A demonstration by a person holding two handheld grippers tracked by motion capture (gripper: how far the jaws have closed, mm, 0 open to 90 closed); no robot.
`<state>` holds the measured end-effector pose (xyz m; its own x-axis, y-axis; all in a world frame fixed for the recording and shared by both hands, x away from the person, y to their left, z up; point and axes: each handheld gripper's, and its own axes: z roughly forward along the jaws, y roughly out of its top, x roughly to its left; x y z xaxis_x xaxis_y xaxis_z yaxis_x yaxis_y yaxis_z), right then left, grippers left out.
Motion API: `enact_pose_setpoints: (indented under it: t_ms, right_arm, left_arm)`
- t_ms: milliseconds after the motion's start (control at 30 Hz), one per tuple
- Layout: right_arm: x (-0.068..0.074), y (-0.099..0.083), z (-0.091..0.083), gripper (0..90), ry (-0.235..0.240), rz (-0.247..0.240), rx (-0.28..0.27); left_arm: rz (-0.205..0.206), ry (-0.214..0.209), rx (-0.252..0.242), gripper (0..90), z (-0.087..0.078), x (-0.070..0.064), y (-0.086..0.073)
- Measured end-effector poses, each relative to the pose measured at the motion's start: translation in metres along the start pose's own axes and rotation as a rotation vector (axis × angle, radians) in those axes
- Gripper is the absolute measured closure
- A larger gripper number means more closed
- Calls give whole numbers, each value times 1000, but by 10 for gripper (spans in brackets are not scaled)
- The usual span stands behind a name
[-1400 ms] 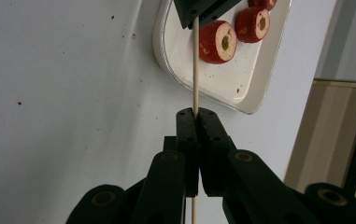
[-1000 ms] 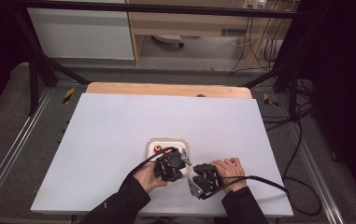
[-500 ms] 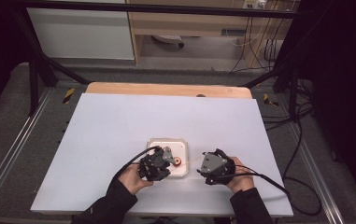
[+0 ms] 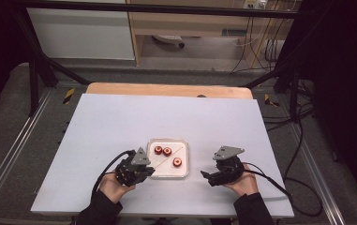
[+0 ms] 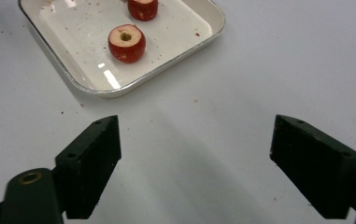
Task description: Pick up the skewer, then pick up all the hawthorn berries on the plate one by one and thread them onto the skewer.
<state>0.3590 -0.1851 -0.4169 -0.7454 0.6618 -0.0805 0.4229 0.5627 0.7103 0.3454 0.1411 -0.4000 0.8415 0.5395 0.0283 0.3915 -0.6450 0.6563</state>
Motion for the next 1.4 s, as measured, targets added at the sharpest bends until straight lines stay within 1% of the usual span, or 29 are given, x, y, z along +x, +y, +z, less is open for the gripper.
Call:
enact_pose_setpoints:
  t_ms: [33,67,100,167,267,367,433,467,500,600,667,700,733,867,900,967,1067,1100,1133,1167,1400]
  right_arm:
    - [0,0,0,141,0,0,0]
    - [0,1,2,126,9,23,10]
    - [0,1,2,126,9,23,10]
    - [0,1,4,115,24,51,12]
    - [0,3,6,94,43,75,-6]
    - [-2,6,7,85,68,124,-24]
    - [-3,9,6,84,84,157,-27]
    - [-4,11,7,84,82,153,-28]
    - [-3,14,6,82,77,150,-19]
    - [-1,23,8,71,81,154,-5]
    - [1,30,11,69,86,153,6]
    - [4,37,14,69,90,146,11]
    - [4,37,14,69,90,146,11]
    - [10,52,22,69,100,137,28]
    - [12,59,26,70,103,135,36]
    - [14,62,28,72,102,133,35]
    - [17,70,33,72,97,126,53]
    - [17,74,37,73,100,133,64]
    - [17,74,37,73,100,133,64]
    - [18,76,38,73,97,134,78]
    - [18,88,49,87,87,126,130]
  left_arm:
    - [-3,4,-11,887,-2,1,-3]
    - [-10,8,-25,888,-3,1,-5]
    - [-14,12,-35,888,-5,2,-8]
    - [-25,19,-52,887,-7,3,-14]
    - [-49,22,-82,887,-9,7,-24]
    - [-82,22,-121,887,-12,10,-34]
    - [-94,28,-136,887,-14,11,-40]
    - [-97,33,-141,887,-14,12,-43]
    - [-104,30,-147,887,-15,13,-45]
    - [-120,25,-164,887,-16,15,-49]
    - [-122,24,-173,887,-17,15,-51]
    - [-119,26,-174,887,-17,15,-52]
    - [-121,28,-177,887,-18,15,-54]
    - [-124,23,-194,887,-20,15,-58]
    - [-123,24,-195,887,-20,15,-59]
    - [-123,24,-196,887,-21,16,-60]
    - [-126,17,-194,886,-21,16,-62]
    - [-124,18,-193,886,-21,16,-62]
    - [-125,17,-195,886,-20,16,-63]
    - [-127,11,-192,887,-20,16,-63]
    - [-129,0,-191,886,-18,16,-65]
